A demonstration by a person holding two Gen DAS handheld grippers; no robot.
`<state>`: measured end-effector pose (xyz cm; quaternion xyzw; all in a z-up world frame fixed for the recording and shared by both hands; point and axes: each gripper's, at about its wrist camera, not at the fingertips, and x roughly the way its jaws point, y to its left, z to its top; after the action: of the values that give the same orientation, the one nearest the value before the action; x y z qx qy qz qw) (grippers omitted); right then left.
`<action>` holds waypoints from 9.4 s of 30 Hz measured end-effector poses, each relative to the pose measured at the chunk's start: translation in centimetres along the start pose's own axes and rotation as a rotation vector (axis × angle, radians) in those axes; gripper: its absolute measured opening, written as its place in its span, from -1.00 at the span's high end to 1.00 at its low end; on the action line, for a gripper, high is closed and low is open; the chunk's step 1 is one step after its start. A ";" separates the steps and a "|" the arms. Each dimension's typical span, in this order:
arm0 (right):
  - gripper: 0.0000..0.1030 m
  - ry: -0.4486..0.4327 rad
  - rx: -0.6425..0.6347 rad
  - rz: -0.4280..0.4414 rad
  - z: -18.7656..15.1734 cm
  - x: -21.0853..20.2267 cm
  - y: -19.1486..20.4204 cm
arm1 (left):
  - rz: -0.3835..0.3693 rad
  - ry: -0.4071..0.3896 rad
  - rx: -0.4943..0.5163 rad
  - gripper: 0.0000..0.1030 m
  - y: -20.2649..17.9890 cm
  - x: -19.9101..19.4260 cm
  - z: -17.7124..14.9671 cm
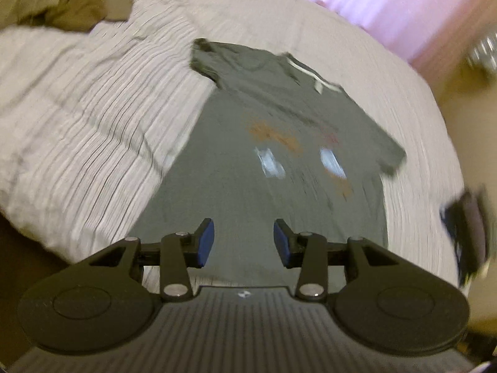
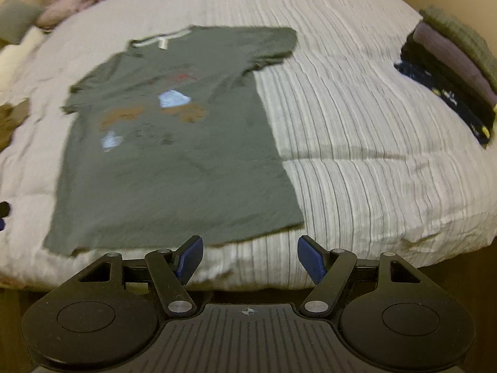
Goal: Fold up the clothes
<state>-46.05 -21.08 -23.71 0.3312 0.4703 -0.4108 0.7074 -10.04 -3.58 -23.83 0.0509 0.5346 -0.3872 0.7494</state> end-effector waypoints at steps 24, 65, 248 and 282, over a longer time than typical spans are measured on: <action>-0.38 0.120 0.106 -0.176 20.3 23.2 6.2 | -0.200 -0.149 -0.730 0.37 12.5 30.3 20.9; -0.37 -0.093 -0.122 0.000 25.6 22.9 8.2 | -0.064 -0.064 0.849 0.72 -5.3 25.8 14.3; -0.37 -0.106 1.178 0.690 17.4 27.4 -7.3 | -0.524 0.252 0.294 0.60 -20.8 37.0 18.3; 0.83 -0.391 1.621 0.481 15.5 31.9 1.1 | -0.721 0.076 1.579 1.00 -27.0 43.1 18.7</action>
<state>-31.93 -42.48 -48.29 0.7471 -0.1801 -0.5078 0.3892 -7.43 -54.13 -43.02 0.3962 0.1177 -0.8568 0.3082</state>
